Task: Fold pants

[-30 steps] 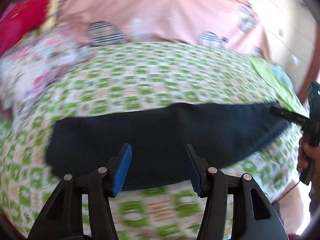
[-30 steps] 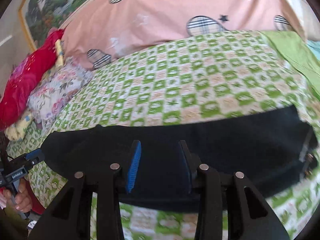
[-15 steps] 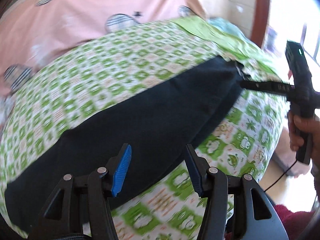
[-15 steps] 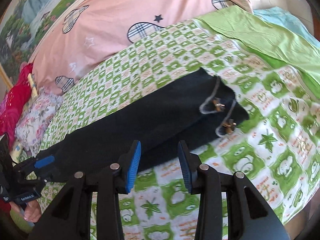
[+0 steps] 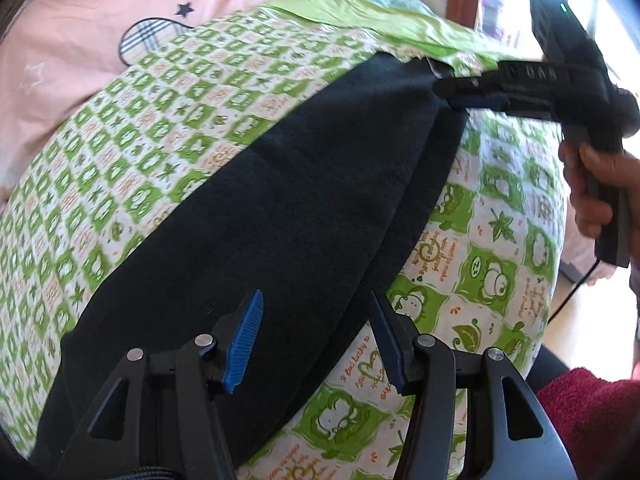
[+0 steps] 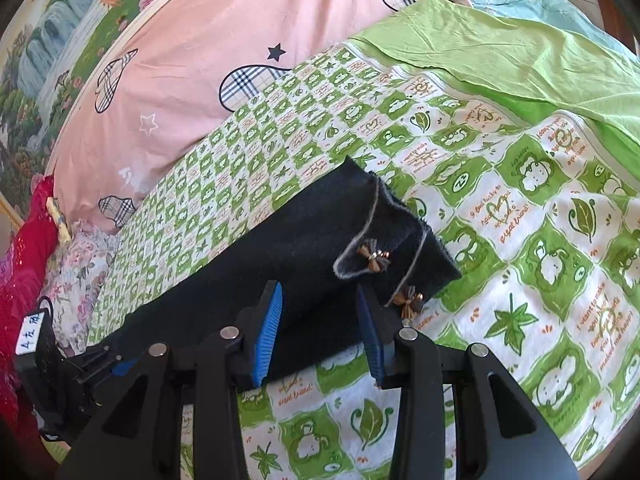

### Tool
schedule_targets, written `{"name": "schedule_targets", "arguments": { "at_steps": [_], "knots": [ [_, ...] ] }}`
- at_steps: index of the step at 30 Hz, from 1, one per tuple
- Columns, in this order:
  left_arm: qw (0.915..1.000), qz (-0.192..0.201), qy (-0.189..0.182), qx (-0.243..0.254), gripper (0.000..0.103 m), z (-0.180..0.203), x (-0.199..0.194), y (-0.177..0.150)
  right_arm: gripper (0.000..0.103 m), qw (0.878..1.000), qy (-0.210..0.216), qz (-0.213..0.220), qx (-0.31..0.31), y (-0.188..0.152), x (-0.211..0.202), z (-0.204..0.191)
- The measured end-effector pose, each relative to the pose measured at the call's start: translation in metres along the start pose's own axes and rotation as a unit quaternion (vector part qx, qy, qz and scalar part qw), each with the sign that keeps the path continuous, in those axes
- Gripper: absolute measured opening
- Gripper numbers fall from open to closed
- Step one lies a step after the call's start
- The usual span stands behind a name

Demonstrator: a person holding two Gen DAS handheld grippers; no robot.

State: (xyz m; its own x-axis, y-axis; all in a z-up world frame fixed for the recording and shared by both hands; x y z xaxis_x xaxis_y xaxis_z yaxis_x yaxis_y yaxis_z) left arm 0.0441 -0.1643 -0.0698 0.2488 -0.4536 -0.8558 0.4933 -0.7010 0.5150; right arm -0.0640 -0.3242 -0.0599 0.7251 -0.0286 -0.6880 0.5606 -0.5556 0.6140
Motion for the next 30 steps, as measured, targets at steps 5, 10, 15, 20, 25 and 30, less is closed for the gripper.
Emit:
{"name": "schedule_targets", "arguments": {
  "at_steps": [5, 10, 15, 20, 25, 30],
  "knots": [
    [0.9994, -0.029, 0.005, 0.021, 0.031, 0.0, 0.017, -0.002, 0.04, 1.0, 0.003, -0.002, 0.012, 0.004, 0.007, 0.003],
    [0.9994, -0.018, 0.005, 0.029, 0.01, 0.0, 0.014, -0.002, 0.034, 1.0, 0.002, 0.005, 0.012, 0.006, 0.008, 0.004],
    [0.9984, 0.003, 0.024, 0.05, 0.004, 0.008, -0.004, -0.002, 0.007, 1.0, 0.008, 0.02, 0.008, 0.008, -0.001, -0.001],
    [0.998, 0.022, 0.016, 0.058, 0.004, 0.013, -0.025, -0.002, 0.006, 0.999, 0.014, 0.035, 0.004, 0.006, -0.023, -0.003],
    [0.9977, 0.023, 0.006, 0.063, 0.004, 0.019, -0.024, -0.003, 0.006, 1.0, 0.007, 0.023, 0.013, -0.001, -0.023, 0.009],
    [0.9982, -0.002, -0.007, 0.059, 0.005, 0.019, -0.005, -0.006, 0.006, 1.0, -0.018, 0.002, 0.022, -0.009, -0.006, 0.019]
  ]
}}
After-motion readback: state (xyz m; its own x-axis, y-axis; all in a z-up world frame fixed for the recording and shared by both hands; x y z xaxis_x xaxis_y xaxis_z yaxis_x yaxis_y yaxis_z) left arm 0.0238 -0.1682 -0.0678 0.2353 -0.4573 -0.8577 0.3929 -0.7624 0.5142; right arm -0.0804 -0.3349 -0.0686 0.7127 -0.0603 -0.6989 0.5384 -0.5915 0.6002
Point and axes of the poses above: each gripper's, at about its wrist camera, not at the fingertips, and x roughly the way its jaws point, z to its right, y to its top, the point moved 4 cm from there along x, roughly the way its jaws point, and after that the axes turned 8 degrees about -y, right-handed, at the moved point
